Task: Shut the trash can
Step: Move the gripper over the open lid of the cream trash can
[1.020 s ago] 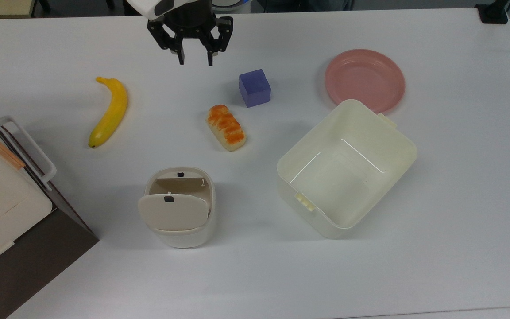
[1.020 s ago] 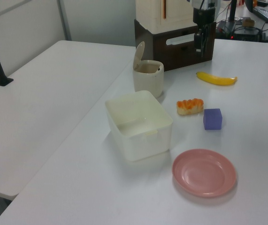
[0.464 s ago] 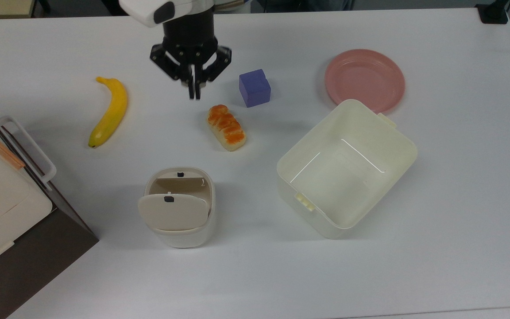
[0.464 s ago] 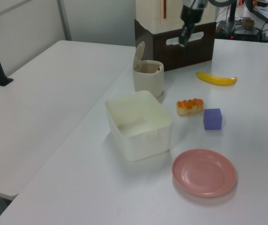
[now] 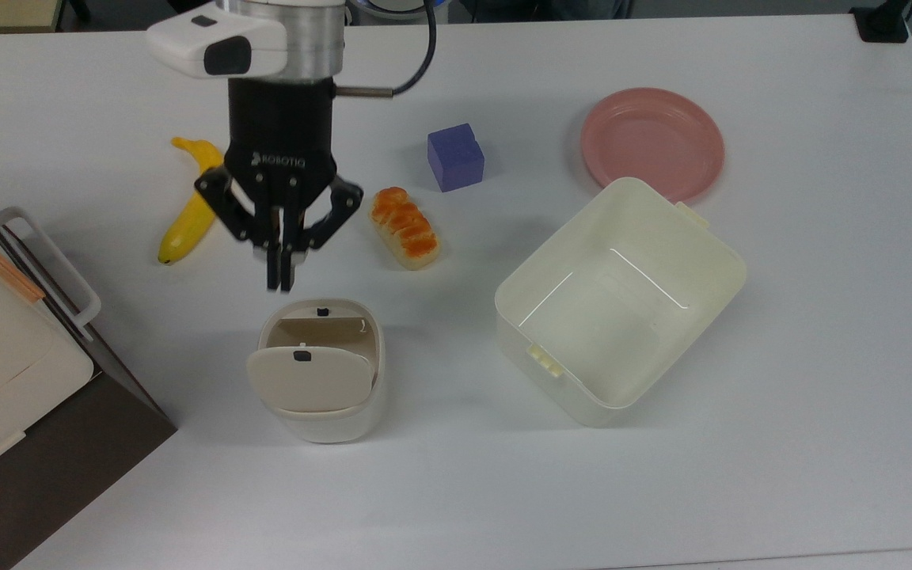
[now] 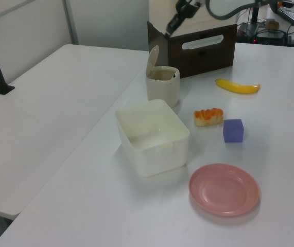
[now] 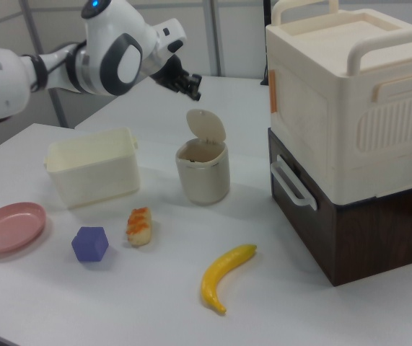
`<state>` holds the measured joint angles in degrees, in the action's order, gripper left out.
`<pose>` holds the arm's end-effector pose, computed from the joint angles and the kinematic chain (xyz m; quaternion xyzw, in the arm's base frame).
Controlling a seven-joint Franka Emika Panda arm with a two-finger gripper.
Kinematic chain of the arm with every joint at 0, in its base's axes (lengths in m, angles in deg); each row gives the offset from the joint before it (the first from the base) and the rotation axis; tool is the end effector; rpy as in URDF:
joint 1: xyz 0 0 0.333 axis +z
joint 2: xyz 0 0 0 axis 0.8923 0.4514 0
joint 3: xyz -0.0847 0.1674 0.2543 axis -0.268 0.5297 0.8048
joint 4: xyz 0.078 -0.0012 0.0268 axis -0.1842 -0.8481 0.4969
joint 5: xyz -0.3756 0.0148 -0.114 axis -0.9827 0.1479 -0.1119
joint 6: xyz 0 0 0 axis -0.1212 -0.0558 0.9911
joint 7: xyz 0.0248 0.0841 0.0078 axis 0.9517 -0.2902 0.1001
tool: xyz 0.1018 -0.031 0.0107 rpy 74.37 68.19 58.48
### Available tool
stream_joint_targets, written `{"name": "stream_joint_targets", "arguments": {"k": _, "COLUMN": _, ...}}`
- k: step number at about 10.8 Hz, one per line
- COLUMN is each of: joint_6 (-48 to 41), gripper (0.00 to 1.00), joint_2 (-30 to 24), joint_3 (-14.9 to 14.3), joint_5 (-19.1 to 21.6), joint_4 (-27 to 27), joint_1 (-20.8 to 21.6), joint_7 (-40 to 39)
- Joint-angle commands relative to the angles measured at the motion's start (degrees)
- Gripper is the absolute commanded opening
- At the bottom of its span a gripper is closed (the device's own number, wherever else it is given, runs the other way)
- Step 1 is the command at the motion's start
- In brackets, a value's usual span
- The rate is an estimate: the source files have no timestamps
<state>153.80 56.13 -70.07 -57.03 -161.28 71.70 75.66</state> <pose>0.7101 -0.0314 0.5588 0.9374 -0.0263 0.3433 0.0520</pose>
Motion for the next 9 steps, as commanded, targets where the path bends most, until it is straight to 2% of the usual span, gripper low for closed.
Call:
{"name": "stream_joint_targets", "arguments": {"k": 1, "joint_6": 9.1, "gripper": 0.09, "joint_2": 8.3, "joint_3": -2.2, "joint_5": 0.1, "joint_4": 6.6, "joint_1": 1.1, "joint_7": 1.3}}
{"name": "stream_joint_targets", "arguments": {"k": 3, "joint_6": 9.2, "gripper": 0.09, "joint_2": 12.3, "joint_3": -3.4, "joint_5": 0.2, "joint_4": 10.7, "joint_1": 1.5, "joint_7": 1.4}}
{"name": "stream_joint_targets", "arguments": {"k": 6, "joint_6": 8.3, "gripper": 0.09, "joint_2": 12.9, "joint_3": -3.4, "joint_5": 0.2, "joint_4": 10.5, "joint_1": 1.7, "joint_7": 1.1}}
{"name": "stream_joint_targets", "arguments": {"k": 7, "joint_6": 7.0, "gripper": 0.09, "joint_2": 11.2, "joint_3": -3.3, "joint_5": 0.3, "joint_4": 8.7, "joint_1": 1.7, "joint_7": 0.8}}
{"name": "stream_joint_targets", "arguments": {"k": 8, "joint_6": 1.8, "gripper": 0.09, "joint_2": 7.7, "joint_3": -2.9, "joint_5": 1.0, "joint_4": 4.4, "joint_1": 1.7, "joint_7": -2.1}}
{"name": "stream_joint_targets", "arguments": {"k": 9, "joint_6": -3.5, "gripper": 0.09, "joint_2": 5.4, "joint_3": -2.7, "joint_5": 1.8, "joint_4": 3.1, "joint_1": 1.7, "joint_7": -4.7}}
